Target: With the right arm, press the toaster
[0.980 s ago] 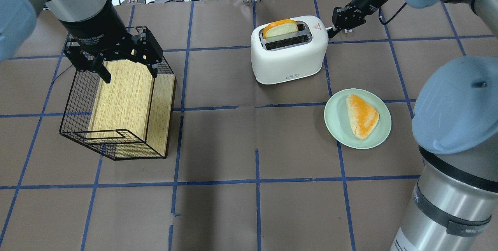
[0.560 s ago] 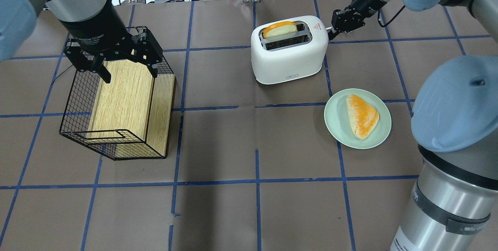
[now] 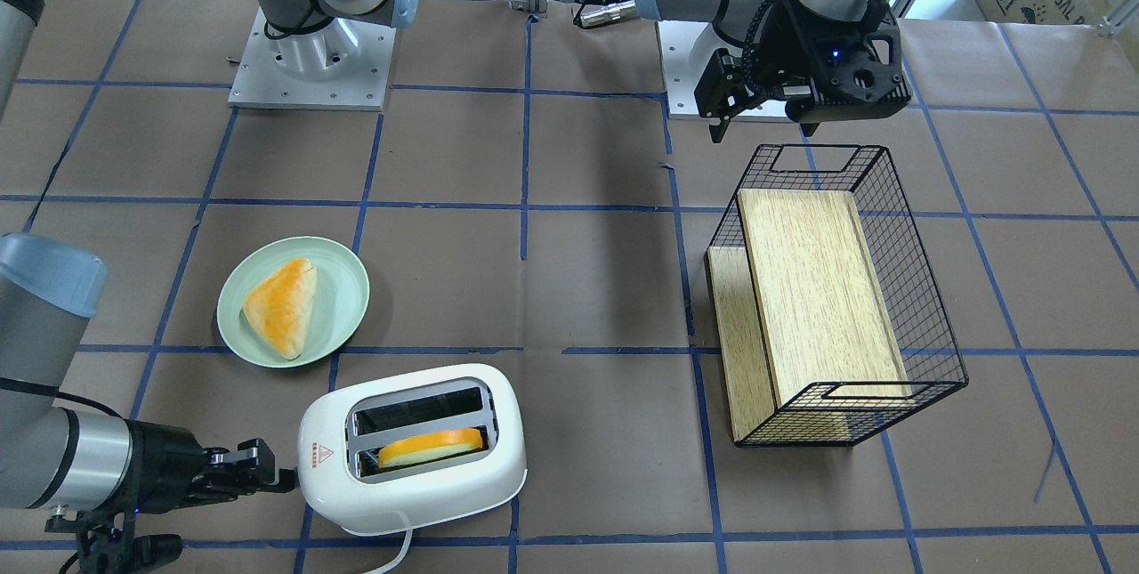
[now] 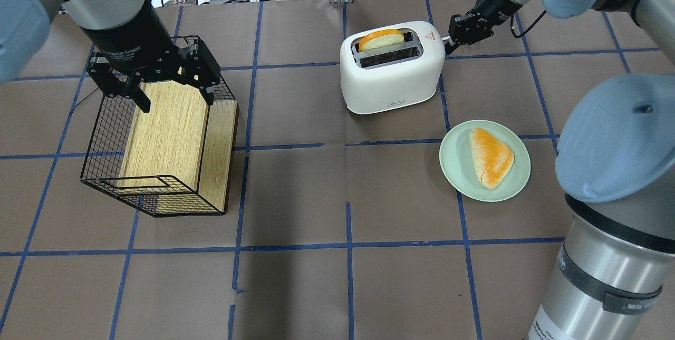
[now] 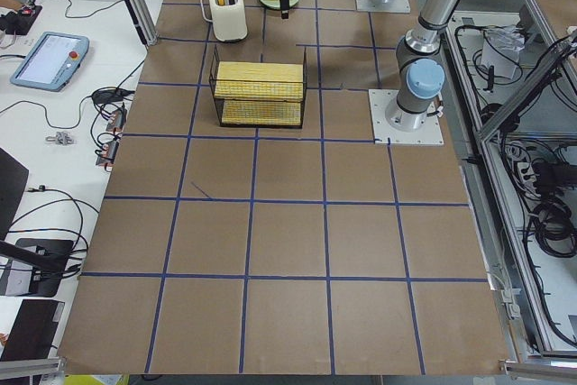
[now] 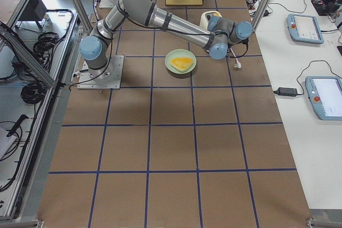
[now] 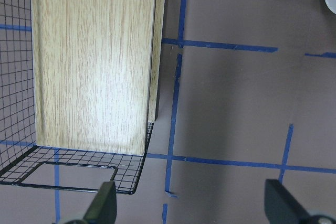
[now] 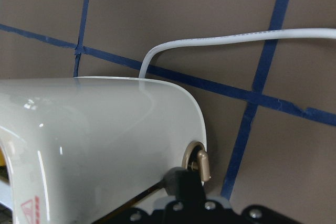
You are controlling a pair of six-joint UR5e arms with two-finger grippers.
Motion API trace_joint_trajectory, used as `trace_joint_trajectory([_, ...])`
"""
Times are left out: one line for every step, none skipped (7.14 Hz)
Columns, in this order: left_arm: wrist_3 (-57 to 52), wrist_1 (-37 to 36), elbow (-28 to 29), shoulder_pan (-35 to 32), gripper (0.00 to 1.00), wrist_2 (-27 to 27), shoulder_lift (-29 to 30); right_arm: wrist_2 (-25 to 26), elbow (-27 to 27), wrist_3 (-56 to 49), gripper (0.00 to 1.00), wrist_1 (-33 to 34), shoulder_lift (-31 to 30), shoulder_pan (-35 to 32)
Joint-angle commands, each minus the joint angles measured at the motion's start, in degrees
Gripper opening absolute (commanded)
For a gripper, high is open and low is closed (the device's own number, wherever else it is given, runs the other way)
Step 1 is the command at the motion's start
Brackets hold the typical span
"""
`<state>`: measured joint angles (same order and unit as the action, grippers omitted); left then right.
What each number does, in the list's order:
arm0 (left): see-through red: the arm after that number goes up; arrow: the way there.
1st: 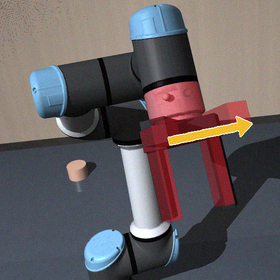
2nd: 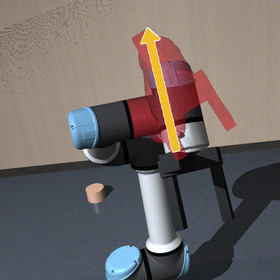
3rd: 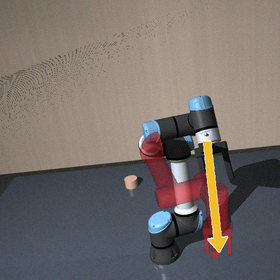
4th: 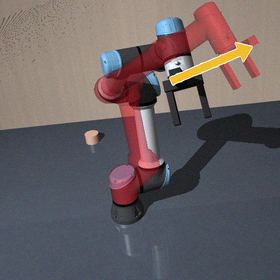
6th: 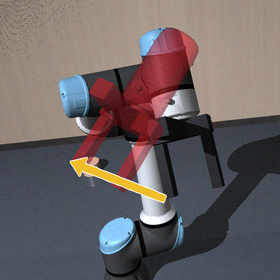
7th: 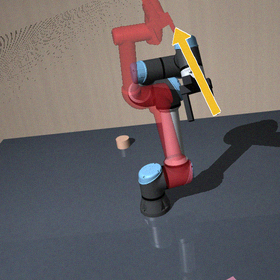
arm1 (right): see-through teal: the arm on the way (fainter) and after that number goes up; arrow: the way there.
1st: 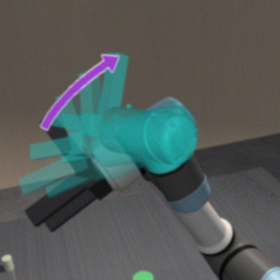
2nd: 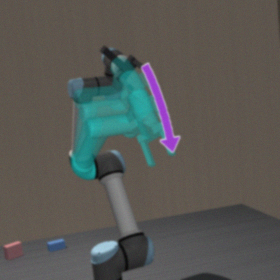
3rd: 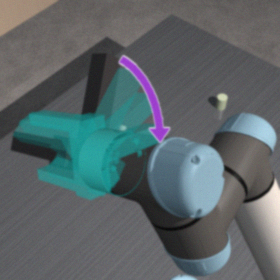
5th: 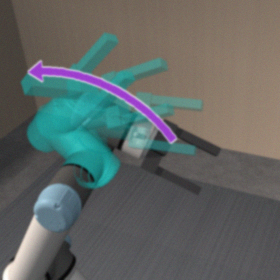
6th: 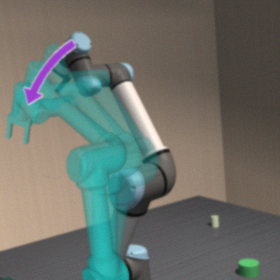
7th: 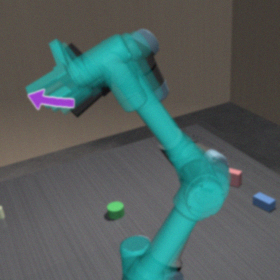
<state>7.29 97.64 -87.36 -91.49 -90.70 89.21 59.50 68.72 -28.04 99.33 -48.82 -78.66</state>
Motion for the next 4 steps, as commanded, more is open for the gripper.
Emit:
trace_joint_trajectory([0.0,0.0,0.0,0.0,1.00,0.0,0.0,0.0,-0.2,0.0,0.06,0.2,0.0,-0.1])
trace_joint_trajectory([0.0,0.0,0.0,0.0,1.00,0.0,0.0,0.9,-0.9,0.5,0.11,0.4,-0.8,-0.4])
trace_joint_trajectory([0.0,0.0,0.0,0.1,1.00,0.0,0.0,5.7,-2.6,0.8,0.67,0.6,-3.7,-0.8])
trace_joint_trajectory([0.0,0.0,0.0,0.0,1.00,0.0,0.0,15.6,-5.2,1.2,1.00,-0.4,-8.1,-2.0])
